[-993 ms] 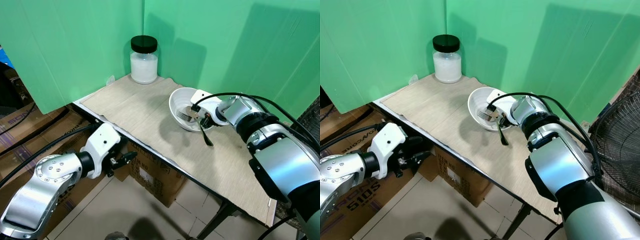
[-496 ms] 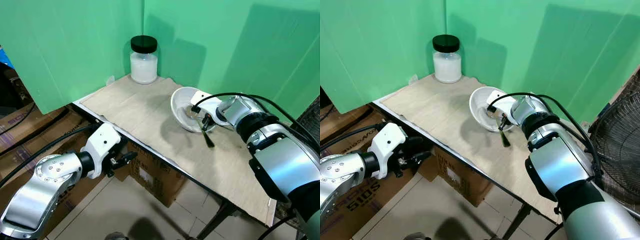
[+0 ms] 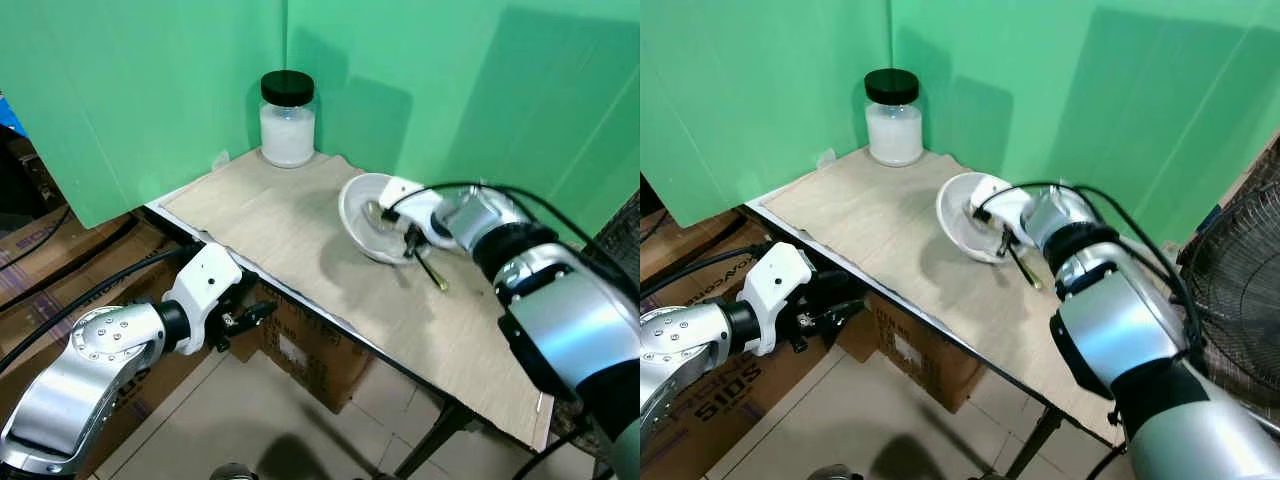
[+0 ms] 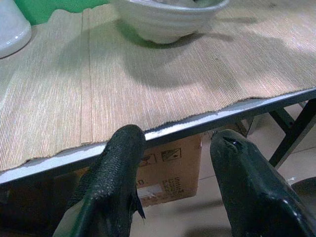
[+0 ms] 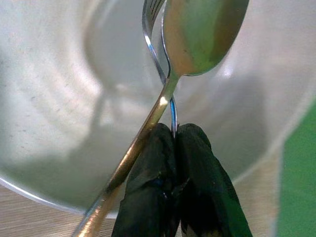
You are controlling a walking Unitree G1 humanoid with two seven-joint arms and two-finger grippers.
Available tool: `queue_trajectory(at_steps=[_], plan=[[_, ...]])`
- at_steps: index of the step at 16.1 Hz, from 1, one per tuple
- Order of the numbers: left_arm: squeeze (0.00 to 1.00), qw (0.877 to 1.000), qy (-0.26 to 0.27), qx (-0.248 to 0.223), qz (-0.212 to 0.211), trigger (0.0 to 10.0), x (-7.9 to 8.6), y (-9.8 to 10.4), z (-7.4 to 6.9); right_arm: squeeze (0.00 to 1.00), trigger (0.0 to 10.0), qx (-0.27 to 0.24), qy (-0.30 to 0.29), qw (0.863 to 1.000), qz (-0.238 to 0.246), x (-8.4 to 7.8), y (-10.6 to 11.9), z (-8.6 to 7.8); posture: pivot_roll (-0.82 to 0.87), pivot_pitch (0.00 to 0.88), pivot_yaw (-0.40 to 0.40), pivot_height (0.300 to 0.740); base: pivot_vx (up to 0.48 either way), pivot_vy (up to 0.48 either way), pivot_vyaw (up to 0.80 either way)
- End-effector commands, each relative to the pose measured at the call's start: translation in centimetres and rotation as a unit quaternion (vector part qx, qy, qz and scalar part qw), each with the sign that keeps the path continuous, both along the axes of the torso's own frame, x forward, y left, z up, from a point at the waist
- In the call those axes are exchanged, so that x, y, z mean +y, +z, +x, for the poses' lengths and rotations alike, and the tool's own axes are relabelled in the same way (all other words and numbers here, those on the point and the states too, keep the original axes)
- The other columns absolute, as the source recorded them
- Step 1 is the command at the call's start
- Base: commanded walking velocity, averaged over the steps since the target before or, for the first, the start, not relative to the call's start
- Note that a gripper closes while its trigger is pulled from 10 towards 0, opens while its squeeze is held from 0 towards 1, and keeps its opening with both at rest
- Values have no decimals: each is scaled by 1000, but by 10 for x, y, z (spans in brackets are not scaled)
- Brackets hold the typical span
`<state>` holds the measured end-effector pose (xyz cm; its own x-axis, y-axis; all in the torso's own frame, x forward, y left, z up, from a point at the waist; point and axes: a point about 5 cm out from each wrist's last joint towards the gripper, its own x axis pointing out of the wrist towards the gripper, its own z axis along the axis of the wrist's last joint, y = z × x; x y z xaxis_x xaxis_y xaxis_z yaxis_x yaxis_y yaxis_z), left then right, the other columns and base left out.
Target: Setting the table
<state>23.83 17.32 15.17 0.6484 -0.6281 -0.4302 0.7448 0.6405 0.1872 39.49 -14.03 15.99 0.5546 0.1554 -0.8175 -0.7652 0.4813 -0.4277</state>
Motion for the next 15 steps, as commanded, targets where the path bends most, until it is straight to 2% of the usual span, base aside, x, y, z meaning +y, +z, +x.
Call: queue_trajectory(at_steps=[1, 5, 8, 12, 15], plan=[[0, 1000, -11, -8, 2, 10000, -3, 5, 1, 0, 0, -35, 14, 999, -14, -2, 19, 7, 104, 0, -40, 740, 0, 0, 0], [0, 1000, -13, -7, 2, 10000, -4, 4, 2, 0, 0, -57, 35, 997, -48, -4, 31, 11, 104, 0, -40, 740, 0, 0, 0], [0, 1000, -14, -7, 1, 10000, -5, 4, 2, 0, 0, -63, 43, 994, -76, -8, 31, 11, 98, 0, -36, 740, 0, 0, 0], [0, 1000, -12, -7, 5, 10000, -4, 3, 3, 0, 0, -109, 40, 987, -109, -9, 38, 16, 101, 0, -38, 740, 0, 0, 0], [0, 1000, -12, -7, 6, 10000, -4, 3, 2, 0, 0, -123, 50, 983, -130, -9, 40, 17, 102, 0, -40, 740, 0, 0, 0]])
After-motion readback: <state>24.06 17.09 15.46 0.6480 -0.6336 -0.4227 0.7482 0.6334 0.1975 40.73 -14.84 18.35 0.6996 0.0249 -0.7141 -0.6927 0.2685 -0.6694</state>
